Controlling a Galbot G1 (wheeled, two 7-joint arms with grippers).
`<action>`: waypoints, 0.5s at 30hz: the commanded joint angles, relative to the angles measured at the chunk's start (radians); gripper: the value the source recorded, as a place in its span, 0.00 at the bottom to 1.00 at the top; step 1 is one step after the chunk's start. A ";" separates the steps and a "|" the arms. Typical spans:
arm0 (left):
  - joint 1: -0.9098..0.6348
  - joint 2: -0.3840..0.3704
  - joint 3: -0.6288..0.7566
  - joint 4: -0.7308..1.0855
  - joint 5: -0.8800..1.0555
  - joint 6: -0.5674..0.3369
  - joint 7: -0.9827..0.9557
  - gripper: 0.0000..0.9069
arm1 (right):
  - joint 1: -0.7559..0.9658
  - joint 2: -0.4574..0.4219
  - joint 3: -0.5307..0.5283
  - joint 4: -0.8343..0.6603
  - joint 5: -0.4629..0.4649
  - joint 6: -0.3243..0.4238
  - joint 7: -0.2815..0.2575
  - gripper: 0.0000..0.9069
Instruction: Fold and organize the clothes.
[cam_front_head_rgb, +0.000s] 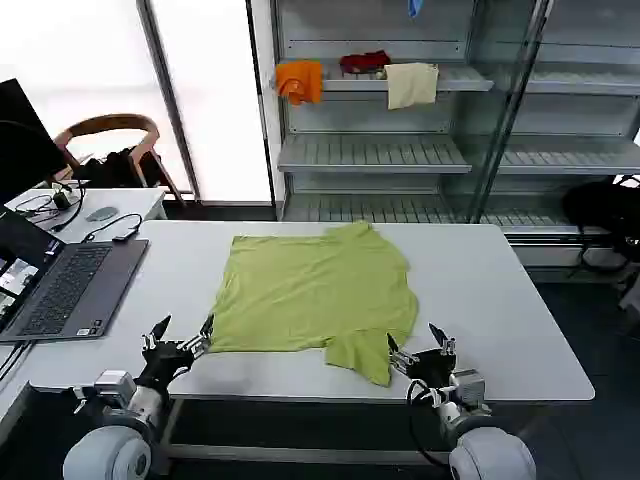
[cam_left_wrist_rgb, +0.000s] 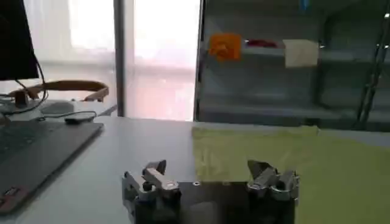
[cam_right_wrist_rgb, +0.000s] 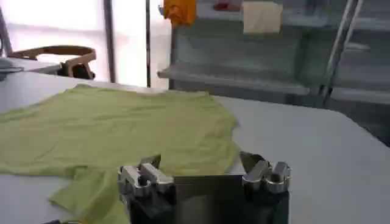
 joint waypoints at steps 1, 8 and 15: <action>0.008 0.002 0.014 0.057 0.102 0.023 0.003 1.00 | -0.048 0.008 -0.027 -0.021 -0.015 0.016 -0.021 1.00; 0.014 0.002 0.026 0.073 0.104 0.008 0.014 1.00 | -0.025 0.041 -0.075 -0.058 -0.038 0.046 -0.023 1.00; 0.002 0.001 0.041 0.099 0.109 0.006 0.016 1.00 | 0.001 0.049 -0.098 -0.092 -0.072 0.040 -0.014 0.86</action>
